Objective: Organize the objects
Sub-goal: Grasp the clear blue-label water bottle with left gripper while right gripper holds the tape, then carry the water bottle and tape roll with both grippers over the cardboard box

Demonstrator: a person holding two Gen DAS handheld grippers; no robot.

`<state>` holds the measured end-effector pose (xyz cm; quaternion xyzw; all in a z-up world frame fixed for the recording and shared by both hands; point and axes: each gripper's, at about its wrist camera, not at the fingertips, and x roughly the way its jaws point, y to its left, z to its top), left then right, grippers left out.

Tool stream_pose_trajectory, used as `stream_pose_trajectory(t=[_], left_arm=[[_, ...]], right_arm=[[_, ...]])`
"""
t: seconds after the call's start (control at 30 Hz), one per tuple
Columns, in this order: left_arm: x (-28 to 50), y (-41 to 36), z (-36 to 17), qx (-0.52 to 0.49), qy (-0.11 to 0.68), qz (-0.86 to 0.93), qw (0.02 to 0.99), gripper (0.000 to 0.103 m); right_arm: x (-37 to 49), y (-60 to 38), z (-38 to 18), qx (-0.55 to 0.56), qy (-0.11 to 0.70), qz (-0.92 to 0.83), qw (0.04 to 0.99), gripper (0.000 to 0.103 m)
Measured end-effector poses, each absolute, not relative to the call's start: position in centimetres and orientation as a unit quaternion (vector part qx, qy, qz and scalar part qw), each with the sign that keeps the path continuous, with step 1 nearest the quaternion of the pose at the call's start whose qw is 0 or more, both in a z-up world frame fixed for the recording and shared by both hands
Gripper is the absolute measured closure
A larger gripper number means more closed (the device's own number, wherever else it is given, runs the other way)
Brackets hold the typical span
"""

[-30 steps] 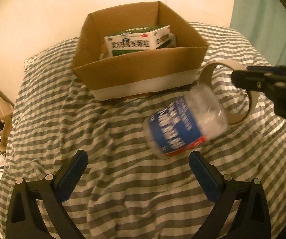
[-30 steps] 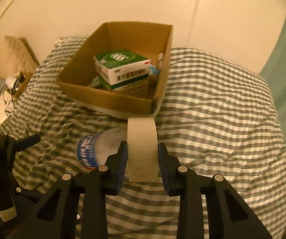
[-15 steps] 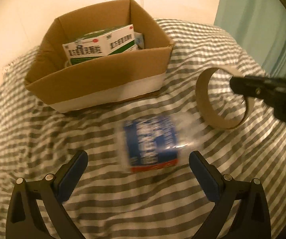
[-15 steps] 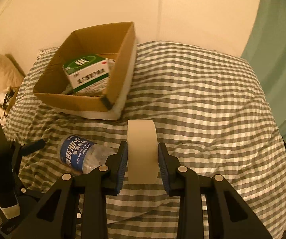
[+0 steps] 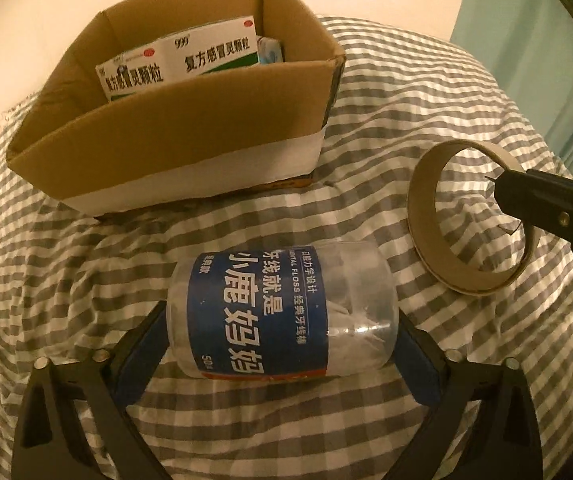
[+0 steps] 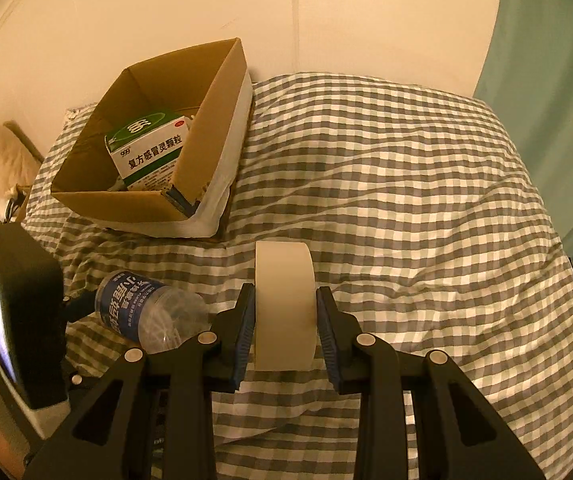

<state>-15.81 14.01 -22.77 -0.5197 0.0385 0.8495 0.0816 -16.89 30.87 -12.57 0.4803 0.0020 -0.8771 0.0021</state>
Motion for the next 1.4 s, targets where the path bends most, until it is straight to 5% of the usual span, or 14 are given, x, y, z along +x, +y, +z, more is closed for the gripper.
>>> stream_pose_trajectory(t=[0.37, 0.87, 1.4], left_arm=[[-13.9, 13.2, -20.7, -0.524, 0.053, 0.847, 0.075, 0.013], [-8.6, 6.5, -11.4, -0.476, 0.015, 0.876, 0.076, 0.013], [-11.3, 0.6, -0.5, -0.413, 0.019, 0.907, 0.085, 0.013]], right_arm=[[-16.0, 30.0, -11.1, 0.473, 0.012, -0.881, 0.003, 0.073], [-8.7, 25.3, -4.6, 0.434, -0.010, -0.901, 0.001, 0.073], [-9.9, 17.5, 8.5, 0.340, 0.078, -0.937, 0.022, 0.073]])
